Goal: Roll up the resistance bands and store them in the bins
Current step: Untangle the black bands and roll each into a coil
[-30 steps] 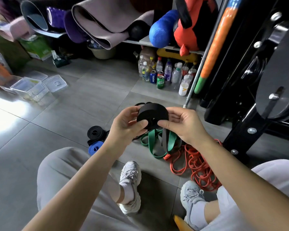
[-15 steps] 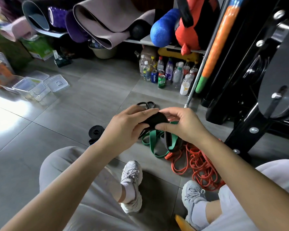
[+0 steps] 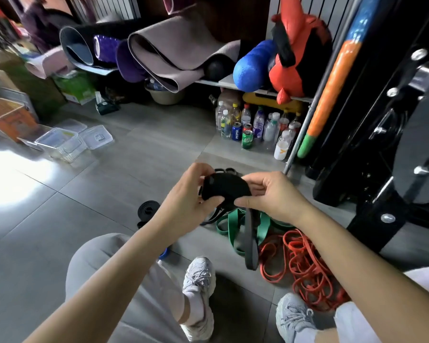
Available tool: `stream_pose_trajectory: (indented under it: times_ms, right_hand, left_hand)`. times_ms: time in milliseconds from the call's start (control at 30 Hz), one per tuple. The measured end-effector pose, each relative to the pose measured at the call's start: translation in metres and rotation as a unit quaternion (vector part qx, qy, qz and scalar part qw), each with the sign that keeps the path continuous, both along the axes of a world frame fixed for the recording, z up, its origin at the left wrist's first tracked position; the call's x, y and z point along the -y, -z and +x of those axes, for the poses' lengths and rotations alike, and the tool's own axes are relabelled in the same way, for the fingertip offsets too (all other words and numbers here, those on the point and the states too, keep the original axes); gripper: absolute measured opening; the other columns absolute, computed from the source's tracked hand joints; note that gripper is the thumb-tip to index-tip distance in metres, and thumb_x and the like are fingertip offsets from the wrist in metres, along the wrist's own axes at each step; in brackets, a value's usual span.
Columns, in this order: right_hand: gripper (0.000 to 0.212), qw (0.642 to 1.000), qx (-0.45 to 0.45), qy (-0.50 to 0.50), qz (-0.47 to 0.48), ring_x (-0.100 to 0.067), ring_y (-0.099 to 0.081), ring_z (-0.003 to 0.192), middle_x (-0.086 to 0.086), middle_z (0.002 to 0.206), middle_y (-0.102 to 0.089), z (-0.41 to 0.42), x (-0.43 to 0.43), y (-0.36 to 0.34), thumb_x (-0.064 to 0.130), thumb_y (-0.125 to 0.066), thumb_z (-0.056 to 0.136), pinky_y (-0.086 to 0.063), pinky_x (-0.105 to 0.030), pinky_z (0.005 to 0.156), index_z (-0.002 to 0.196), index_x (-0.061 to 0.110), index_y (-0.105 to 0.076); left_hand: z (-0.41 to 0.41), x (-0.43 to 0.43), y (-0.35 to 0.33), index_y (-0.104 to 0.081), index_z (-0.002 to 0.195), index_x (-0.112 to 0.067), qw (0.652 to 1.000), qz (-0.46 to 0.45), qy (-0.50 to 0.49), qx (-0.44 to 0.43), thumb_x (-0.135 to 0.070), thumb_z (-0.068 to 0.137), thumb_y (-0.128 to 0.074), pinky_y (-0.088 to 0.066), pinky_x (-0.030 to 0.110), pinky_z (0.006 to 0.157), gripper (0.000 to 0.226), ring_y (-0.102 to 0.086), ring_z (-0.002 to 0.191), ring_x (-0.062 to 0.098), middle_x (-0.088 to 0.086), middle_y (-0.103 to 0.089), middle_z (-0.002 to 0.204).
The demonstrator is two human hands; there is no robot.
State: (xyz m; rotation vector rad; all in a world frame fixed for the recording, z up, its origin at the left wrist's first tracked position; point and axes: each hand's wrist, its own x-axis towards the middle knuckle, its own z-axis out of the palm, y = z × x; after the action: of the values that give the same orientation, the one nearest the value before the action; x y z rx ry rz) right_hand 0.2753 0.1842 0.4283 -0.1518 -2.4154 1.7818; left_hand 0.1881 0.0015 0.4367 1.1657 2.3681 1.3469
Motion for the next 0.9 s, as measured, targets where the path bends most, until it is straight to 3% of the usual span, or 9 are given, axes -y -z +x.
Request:
stream_pose_trajectory:
  times_ms: [100,200,400,533,633,733,833,900]
  right_hand:
    - [0.031,0.996,0.032,-0.011,0.085,-0.007,-0.07,0.083,0.008,0.086,-0.073,-0.001,0.004,0.003,0.005,-0.08,0.07,-0.056,-0.031,0.082,0.091,0.025,-0.07]
    - [0.026,0.992,0.025,0.003,0.122,-0.014,-0.07,0.084,0.002,0.087,-0.074,-0.003,0.007,0.006,0.011,-0.08,0.07,-0.055,-0.042,0.083,0.092,0.022,-0.071]
    - [0.034,0.999,0.016,0.008,0.041,-0.008,-0.069,0.09,0.005,0.094,-0.073,0.006,0.005,0.007,0.009,-0.079,0.073,-0.054,-0.031,0.086,0.1,0.025,-0.067]
    - [0.036,0.998,-0.006,0.047,-0.03,-0.008,-0.068,0.087,0.004,0.09,-0.074,0.009,0.003,0.018,-0.001,-0.077,0.071,-0.053,-0.029,0.085,0.095,0.024,-0.068]
    - [0.04,0.994,-0.04,0.059,-0.086,-0.004,-0.068,0.087,0.013,0.085,-0.074,0.007,0.003,0.018,-0.004,-0.075,0.068,-0.052,-0.018,0.08,0.094,0.025,-0.067]
    - [0.039,0.993,-0.068,0.054,-0.082,-0.002,-0.068,0.087,0.016,0.085,-0.073,0.006,0.005,0.01,-0.001,-0.075,0.067,-0.05,-0.015,0.079,0.094,0.027,-0.067]
    - [0.037,0.995,-0.064,0.059,-0.044,-0.001,-0.069,0.082,0.017,0.081,-0.072,0.007,0.005,0.005,-0.001,-0.076,0.07,-0.049,-0.012,0.074,0.094,0.025,-0.067]
    - [0.035,0.997,-0.049,0.053,0.0,0.0,-0.069,0.08,0.015,0.081,-0.072,0.009,0.004,0.004,0.003,-0.079,0.07,-0.051,-0.014,0.073,0.094,0.026,-0.069]
  left_hand:
    - [0.0,0.002,-0.002,-0.038,0.131,-0.03,0.97,-0.111,0.054,-0.207,-0.024,0.082,-0.066,-0.05,0.036,0.081,0.057,-0.058,0.101,0.024,0.0,-0.053,0.121]
    - [0.0,0.002,-0.006,-0.048,0.132,-0.031,0.954,-0.124,0.074,-0.264,-0.026,0.082,-0.052,-0.051,0.035,0.073,0.05,-0.062,0.091,0.027,-0.002,-0.06,0.116]
    - [0.0,0.008,0.0,-0.05,0.121,-0.042,0.991,-0.014,0.005,-0.133,-0.017,0.082,-0.066,-0.049,0.025,0.081,0.049,-0.055,0.089,0.002,-0.026,-0.055,0.099]
    - [0.007,0.003,0.003,-0.055,0.108,-0.053,0.997,0.074,-0.037,0.014,-0.017,0.076,-0.068,-0.047,0.024,0.09,0.049,-0.059,0.1,0.002,-0.03,-0.061,0.103]
    - [0.009,-0.004,0.005,-0.061,0.097,-0.054,0.98,0.154,-0.043,0.12,-0.008,0.077,-0.069,-0.055,0.031,0.078,0.05,-0.065,0.093,0.011,-0.023,-0.065,0.097]
    - [0.013,-0.008,0.005,-0.062,0.099,-0.039,0.955,0.202,-0.058,0.211,0.006,0.082,-0.064,-0.056,0.03,0.063,0.049,-0.068,0.085,0.015,-0.006,-0.065,0.099]
    - [0.011,-0.007,0.006,-0.053,0.104,-0.035,0.97,0.151,-0.046,0.183,-0.009,0.081,-0.066,-0.057,0.034,0.07,0.036,-0.067,0.089,0.021,-0.003,-0.06,0.106]
    - [0.006,-0.004,0.004,-0.046,0.112,-0.031,0.999,0.008,-0.015,0.028,-0.019,0.079,-0.065,-0.052,0.037,0.084,0.04,-0.06,0.103,0.025,-0.006,-0.053,0.114]
